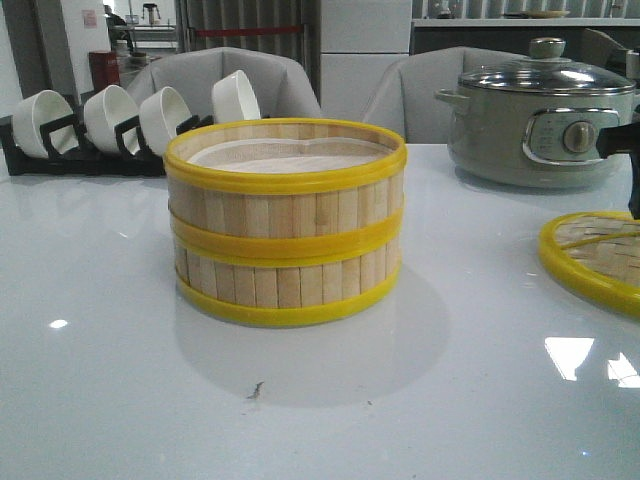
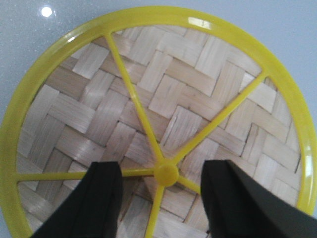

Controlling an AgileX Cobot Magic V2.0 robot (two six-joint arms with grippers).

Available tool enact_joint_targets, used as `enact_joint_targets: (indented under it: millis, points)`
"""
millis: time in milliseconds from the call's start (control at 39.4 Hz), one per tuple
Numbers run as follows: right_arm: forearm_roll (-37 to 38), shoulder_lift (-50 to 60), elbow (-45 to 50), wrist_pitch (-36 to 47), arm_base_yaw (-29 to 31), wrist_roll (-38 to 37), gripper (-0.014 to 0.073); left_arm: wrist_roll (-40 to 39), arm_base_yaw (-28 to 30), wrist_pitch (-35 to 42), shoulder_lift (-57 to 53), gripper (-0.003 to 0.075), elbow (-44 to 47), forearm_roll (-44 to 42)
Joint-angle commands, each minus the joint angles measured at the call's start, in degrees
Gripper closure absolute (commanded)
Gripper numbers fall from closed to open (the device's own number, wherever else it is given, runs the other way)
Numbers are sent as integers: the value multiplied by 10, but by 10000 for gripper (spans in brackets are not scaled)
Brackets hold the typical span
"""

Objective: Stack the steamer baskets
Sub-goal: 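Lower the right gripper onto the woven lid's centre hub and grasp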

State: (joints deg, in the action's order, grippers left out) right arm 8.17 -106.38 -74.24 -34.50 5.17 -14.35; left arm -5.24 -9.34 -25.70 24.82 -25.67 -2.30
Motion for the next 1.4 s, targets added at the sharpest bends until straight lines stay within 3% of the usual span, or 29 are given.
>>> enact_joint_targets:
  millis: [0, 330, 584, 1372]
  points:
    - [11, 25, -20, 22, 0, -3, 129, -4, 0, 48, 2, 636, -17, 3]
    - [11, 18, -20, 27, 0, -3, 132, -4, 0, 48, 2, 636, -17, 3]
    - [11, 18, -20, 43, 3, -3, 290, -4, 0, 48, 2, 636, -17, 3]
    - [11, -2, -20, 28, 3, -3, 291, -4, 0, 48, 2, 636, -17, 3]
